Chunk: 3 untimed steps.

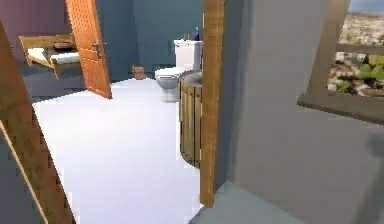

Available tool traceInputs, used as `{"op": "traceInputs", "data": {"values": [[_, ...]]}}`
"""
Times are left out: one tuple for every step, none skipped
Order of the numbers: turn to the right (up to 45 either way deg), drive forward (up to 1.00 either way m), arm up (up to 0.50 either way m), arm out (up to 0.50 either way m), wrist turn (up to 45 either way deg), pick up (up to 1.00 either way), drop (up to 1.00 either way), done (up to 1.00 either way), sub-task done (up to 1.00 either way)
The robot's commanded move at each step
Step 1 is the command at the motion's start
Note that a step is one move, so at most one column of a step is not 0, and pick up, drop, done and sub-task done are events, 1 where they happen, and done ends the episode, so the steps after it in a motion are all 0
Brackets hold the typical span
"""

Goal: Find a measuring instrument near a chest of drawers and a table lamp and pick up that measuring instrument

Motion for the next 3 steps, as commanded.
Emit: {"op": "traceInputs", "data": {"values": [[0.0,0.75,0.0,0.0,0.0,0.0,0.0,0.0,0.0],[-45.0,0.0,0.0,0.0,0.0,0.0,0.0,0.0,0.0],[-3.0,0.0,0.0,0.0,0.0,0.0,0.0,0.0,0.0]]}}
